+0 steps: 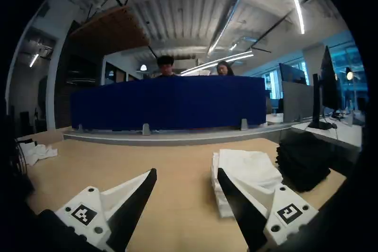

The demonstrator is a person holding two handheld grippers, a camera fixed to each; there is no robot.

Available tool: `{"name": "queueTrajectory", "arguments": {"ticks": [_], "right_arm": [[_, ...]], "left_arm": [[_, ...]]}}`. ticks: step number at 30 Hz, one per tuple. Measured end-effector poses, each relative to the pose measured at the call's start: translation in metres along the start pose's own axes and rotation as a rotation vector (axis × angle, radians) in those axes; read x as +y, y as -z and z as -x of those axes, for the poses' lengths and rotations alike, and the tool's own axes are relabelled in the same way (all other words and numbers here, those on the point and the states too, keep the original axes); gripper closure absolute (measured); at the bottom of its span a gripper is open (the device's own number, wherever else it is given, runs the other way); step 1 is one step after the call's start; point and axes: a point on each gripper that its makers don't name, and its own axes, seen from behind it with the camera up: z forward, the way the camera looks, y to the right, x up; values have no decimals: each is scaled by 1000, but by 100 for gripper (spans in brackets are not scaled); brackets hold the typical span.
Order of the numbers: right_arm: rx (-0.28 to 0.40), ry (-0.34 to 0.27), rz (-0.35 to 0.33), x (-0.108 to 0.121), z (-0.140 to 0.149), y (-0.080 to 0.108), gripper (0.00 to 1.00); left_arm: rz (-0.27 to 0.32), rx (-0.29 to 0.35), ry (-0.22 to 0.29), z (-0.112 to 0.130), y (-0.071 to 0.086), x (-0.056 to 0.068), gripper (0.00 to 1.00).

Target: Fold towel

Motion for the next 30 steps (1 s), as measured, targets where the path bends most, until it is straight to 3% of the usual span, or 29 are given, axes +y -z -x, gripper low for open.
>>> {"name": "queueTrajectory", "arguments": {"ticks": [14, 30], "right_arm": [[25, 41, 19, -5, 8, 3, 1], [48, 37, 8, -5, 3, 7, 0]], "left_arm": [[0, 0, 0, 0, 1, 0, 5], [0, 0, 0, 1, 1, -1, 5]]}}
